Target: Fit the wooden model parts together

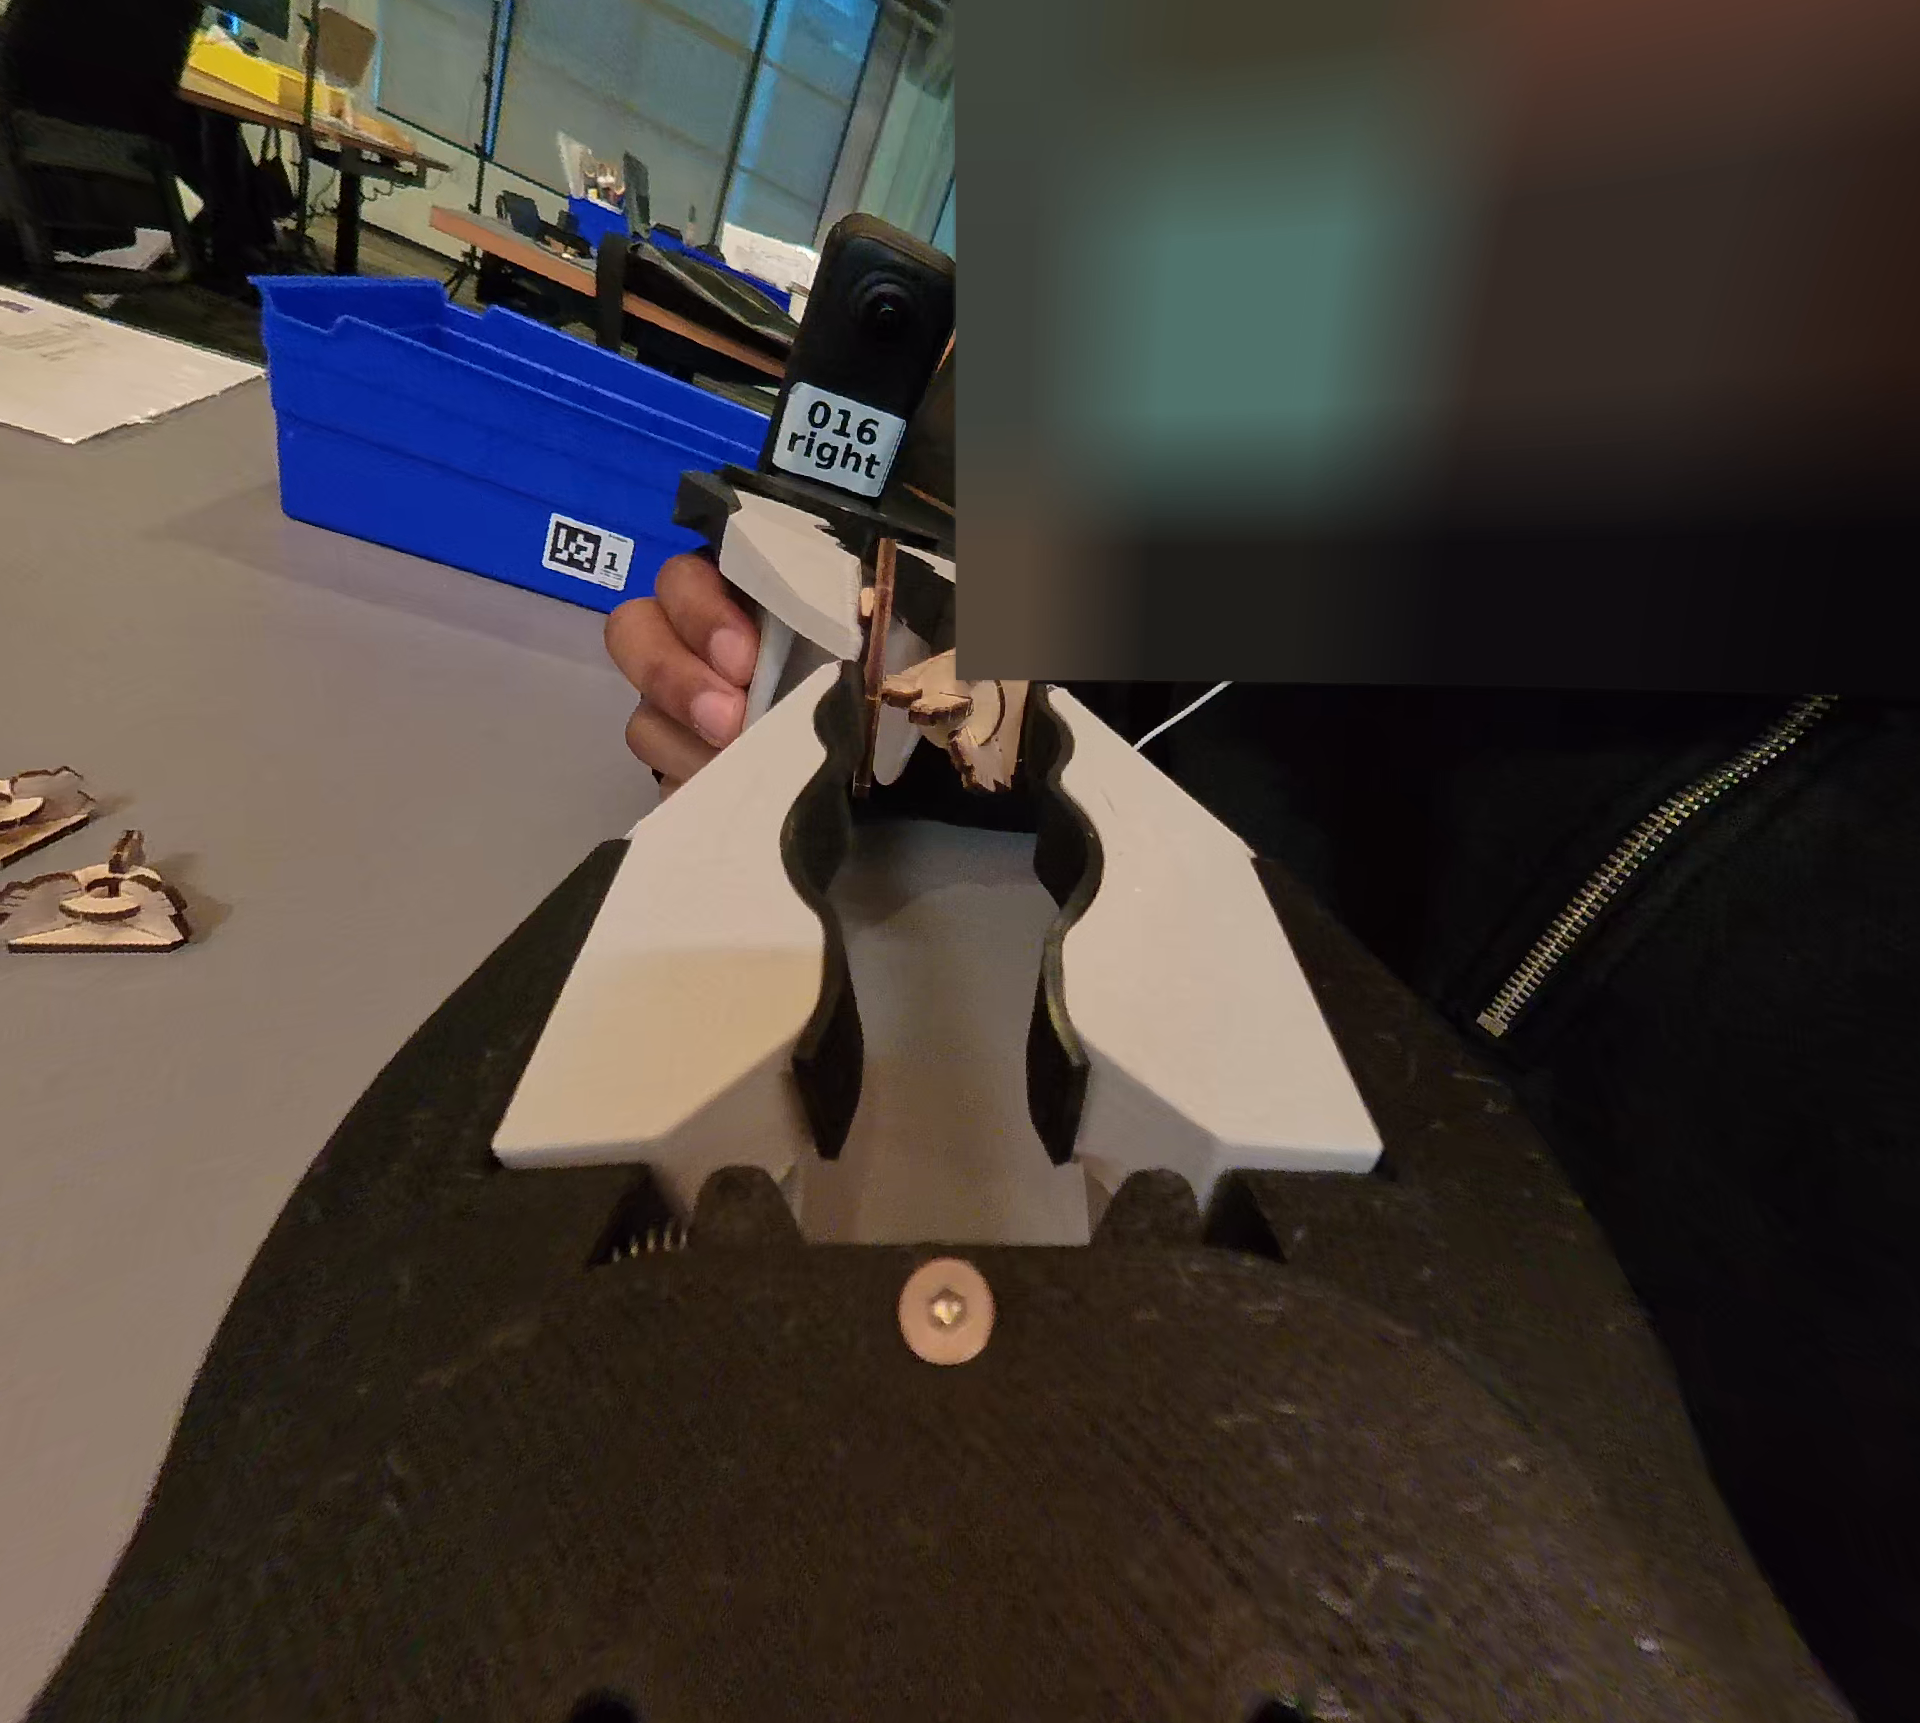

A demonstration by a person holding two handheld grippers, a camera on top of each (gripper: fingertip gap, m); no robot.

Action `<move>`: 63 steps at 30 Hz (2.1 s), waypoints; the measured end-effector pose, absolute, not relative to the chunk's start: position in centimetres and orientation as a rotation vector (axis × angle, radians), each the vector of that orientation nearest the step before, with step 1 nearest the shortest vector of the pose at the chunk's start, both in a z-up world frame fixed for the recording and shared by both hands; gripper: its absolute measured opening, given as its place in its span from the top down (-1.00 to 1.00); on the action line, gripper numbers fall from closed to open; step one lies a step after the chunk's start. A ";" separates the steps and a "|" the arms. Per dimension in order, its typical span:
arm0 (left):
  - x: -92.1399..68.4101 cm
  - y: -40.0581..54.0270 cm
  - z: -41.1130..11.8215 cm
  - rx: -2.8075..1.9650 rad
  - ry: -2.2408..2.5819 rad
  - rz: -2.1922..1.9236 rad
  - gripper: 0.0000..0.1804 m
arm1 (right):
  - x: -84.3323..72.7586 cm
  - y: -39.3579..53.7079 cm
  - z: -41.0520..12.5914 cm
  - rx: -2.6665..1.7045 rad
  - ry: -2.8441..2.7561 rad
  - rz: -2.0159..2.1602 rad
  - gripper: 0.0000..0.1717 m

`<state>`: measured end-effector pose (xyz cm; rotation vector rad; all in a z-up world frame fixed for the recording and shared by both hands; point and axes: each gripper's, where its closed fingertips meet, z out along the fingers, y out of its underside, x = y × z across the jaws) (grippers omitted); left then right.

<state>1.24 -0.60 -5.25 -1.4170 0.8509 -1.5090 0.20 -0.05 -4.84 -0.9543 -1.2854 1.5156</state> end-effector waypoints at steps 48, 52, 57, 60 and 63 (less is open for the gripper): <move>0.8 0.2 -5.0 -1.427 0.809 -1.419 0.68 | 0.4 0.8 -4.6 -0.951 -1.241 1.518 0.85; 0.8 0.2 -5.1 -1.438 0.808 -1.423 0.70 | 0.4 0.8 -4.6 -0.956 -1.244 1.518 0.84; 0.8 0.3 -5.2 -1.446 0.805 -1.419 0.70 | 0.4 0.9 -4.8 -0.958 -1.257 1.495 0.83; 0.7 0.5 -5.2 -1.451 0.788 -1.438 0.70 | 0.3 0.9 -4.9 -0.950 -1.270 1.450 0.84; 0.8 0.3 -5.2 -1.444 0.788 -1.472 0.70 | 0.4 0.7 -4.8 -0.945 -1.276 1.466 0.85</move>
